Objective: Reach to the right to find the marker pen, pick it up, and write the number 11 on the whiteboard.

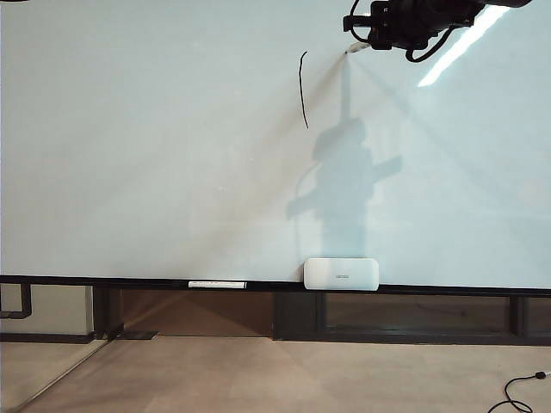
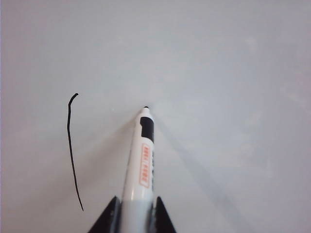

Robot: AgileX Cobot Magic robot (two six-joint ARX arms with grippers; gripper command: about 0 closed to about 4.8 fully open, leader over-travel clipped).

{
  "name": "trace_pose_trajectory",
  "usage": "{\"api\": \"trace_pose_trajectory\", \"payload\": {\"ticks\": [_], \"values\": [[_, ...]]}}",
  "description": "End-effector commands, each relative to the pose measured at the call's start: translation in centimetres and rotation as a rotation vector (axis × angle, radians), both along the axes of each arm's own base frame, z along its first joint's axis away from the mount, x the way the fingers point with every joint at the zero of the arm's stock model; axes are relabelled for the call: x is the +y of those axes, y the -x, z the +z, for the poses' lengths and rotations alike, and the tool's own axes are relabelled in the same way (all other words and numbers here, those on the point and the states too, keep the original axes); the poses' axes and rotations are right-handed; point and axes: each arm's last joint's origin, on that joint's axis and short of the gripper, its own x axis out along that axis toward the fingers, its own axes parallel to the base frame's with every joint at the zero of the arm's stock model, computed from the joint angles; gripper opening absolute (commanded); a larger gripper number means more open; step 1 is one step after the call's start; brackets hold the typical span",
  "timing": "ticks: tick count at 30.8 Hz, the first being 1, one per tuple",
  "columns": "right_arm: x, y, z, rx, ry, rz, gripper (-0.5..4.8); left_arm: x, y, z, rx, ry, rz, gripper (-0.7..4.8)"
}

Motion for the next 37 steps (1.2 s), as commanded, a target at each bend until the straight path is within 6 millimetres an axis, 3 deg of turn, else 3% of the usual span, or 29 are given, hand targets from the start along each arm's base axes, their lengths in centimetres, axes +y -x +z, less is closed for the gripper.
{"api": "trace_pose_trajectory", "payload": {"ticks": [1,5,16,25,37], "values": [[-0.1,0.0,-0.1,0.016,0.007,-0.004,-0.05,0.0,0.1,0.2,-0.017,-0.005,-0.008,-0.06],[-0.1,0.1,-1.0,0.050,0.009,-0.003,-0.05,0.0,0.1,0.2,-0.018,-0.005,-0.008,-0.06],[-1.1,-0.1,-5.9,0.181,0.016,0.011,-0.05,0.0,0.1,0.3,-0.033,-0.011,0.005,-0.06],[-0.6,1.5,-2.4,0.050,-0.004,0.044,-0.05,0.0,0.0,0.3,-0.031,-0.011,0.011,-0.06],[-0.4,0.6,-1.1,0.001,-0.018,0.043,-0.05,0.0,0.0,0.3,-0.047,-0.020,0.021,-0.06]]}}
